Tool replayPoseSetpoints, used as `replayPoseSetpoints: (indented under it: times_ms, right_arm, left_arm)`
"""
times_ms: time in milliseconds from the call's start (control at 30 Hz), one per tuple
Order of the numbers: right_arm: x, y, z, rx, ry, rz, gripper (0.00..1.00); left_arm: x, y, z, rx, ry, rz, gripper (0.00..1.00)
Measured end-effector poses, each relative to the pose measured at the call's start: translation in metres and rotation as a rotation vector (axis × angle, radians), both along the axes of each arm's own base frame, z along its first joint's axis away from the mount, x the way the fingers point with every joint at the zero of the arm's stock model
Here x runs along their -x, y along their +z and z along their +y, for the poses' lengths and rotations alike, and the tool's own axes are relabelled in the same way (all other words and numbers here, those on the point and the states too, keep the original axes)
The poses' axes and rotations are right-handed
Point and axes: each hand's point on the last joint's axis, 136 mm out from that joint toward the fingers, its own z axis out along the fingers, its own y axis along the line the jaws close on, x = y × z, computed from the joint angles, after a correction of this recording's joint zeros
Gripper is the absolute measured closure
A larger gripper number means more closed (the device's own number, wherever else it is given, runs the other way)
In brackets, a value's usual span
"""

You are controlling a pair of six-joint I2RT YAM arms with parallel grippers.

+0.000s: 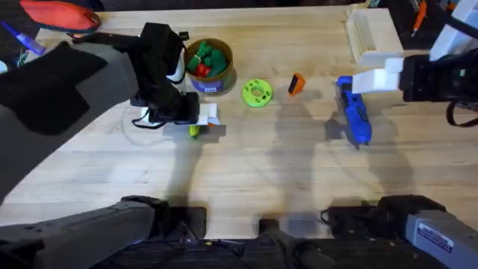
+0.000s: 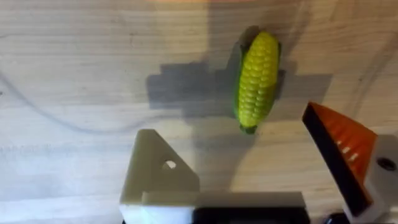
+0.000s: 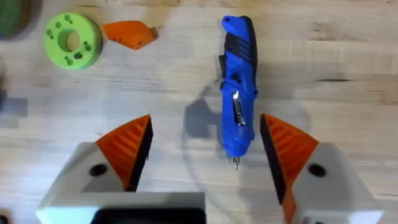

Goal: Pick up the gripper from the table and insert it into the empty holder that is missing its gripper. Then pick up a screw, insert it into the mounting hole, and use the screwdriver to tighten it. Finally, clean up the table by picking up the vegetable and placing it into the bucket.

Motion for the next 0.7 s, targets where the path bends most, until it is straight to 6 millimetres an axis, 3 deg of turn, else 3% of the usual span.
replayPoseSetpoints:
  times_ms: [167,233,333,500,600,700]
  right_arm:
    - [0.000,0.000,0.000,0.000,0.000,0.000,0.009]
    - [0.000,0.000,0.000,0.000,0.000,0.000,0.009]
    - [0.000,0.000,0.000,0.000,0.000,0.000,0.009]
    - [0.000,0.000,0.000,0.000,0.000,0.000,0.009]
    - [0.000,0.000,0.000,0.000,0.000,0.000,0.010]
    - [0.000,0.000,0.000,0.000,0.000,0.000,0.010]
  left_arm:
    - [-0.009,-0.006,-0.002,-0.001,-0.040,-0.024,0.014]
    - [-0.006,-0.028,-0.001,-0.015,-0.065,0.055,0.009]
    - [-0.005,-0.038,-0.004,-0.001,-0.071,0.094,0.053]
    - [-0.006,-0.037,-0.007,0.012,-0.077,0.092,0.177]
    - [-0.006,-0.037,-0.010,0.028,-0.078,0.091,0.438]
    - [-0.008,-0.035,-0.015,0.053,-0.084,0.085,0.872]
